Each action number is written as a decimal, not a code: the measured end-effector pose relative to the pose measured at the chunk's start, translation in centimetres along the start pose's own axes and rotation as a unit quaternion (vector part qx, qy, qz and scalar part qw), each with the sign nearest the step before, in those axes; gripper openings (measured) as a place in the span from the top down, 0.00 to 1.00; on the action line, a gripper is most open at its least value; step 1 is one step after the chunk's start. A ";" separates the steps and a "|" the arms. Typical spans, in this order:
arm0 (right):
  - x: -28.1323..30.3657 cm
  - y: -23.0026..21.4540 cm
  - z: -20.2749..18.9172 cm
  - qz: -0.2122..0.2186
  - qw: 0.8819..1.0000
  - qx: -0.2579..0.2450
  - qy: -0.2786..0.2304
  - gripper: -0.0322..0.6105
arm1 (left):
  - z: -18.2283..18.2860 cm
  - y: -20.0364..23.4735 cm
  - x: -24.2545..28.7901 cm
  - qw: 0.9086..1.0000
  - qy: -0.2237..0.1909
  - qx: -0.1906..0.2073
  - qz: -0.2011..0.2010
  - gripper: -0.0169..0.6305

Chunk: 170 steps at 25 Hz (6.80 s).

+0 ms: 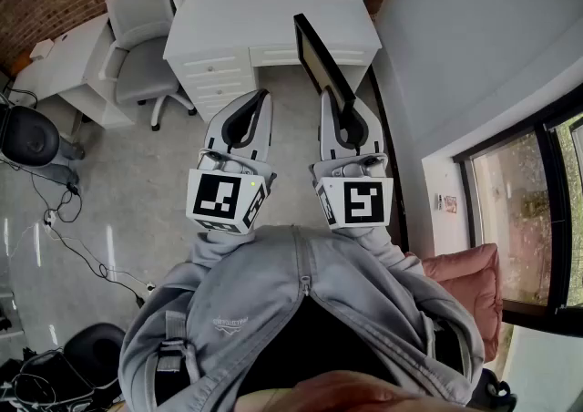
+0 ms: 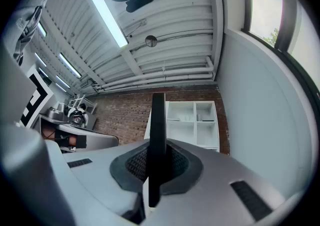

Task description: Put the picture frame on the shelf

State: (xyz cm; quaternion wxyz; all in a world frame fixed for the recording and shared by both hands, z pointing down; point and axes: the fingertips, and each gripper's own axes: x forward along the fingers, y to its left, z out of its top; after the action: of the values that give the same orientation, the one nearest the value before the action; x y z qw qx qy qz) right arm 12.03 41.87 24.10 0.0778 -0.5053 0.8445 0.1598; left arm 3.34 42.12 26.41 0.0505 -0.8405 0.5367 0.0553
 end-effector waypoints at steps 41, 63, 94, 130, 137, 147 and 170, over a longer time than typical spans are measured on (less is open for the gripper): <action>7.8 -0.4 -5.4 -0.038 0.999 0.029 0.005 0.90 | -3.9 8.0 5.9 0.999 0.006 -0.018 -0.026 0.96; 26.1 -11.7 -13.2 0.011 0.999 0.044 -0.003 0.90 | -6.9 16.2 25.9 0.999 0.003 -0.013 0.029 0.96; 33.3 -15.9 -16.8 0.003 0.999 0.037 -0.010 0.90 | -8.5 21.1 34.2 0.999 -0.002 -0.010 0.032 0.96; 61.1 -20.4 -26.4 -0.036 0.999 0.022 0.012 0.90 | -12.3 40.5 57.4 0.999 0.007 -0.024 -0.025 0.96; 62.7 -21.3 -27.6 -0.040 0.999 0.024 0.018 0.90 | -13.0 41.4 59.4 0.999 0.011 -0.030 -0.027 0.96; 65.3 -22.4 -28.0 -0.017 1.000 0.022 0.014 0.90 | -12.6 42.3 61.7 1.000 0.012 -0.026 -0.010 0.96; 71.6 -23.4 -22.2 0.008 0.998 -0.025 -0.056 0.90 | -7.7 45.1 66.6 0.999 -0.022 0.022 -0.011 0.96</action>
State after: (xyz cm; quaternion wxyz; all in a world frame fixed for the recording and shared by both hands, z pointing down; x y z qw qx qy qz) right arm -0.95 -35.46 19.40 0.1112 -0.4905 0.8385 0.2095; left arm -9.49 -37.59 23.02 0.0814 -0.8437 0.5270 0.0615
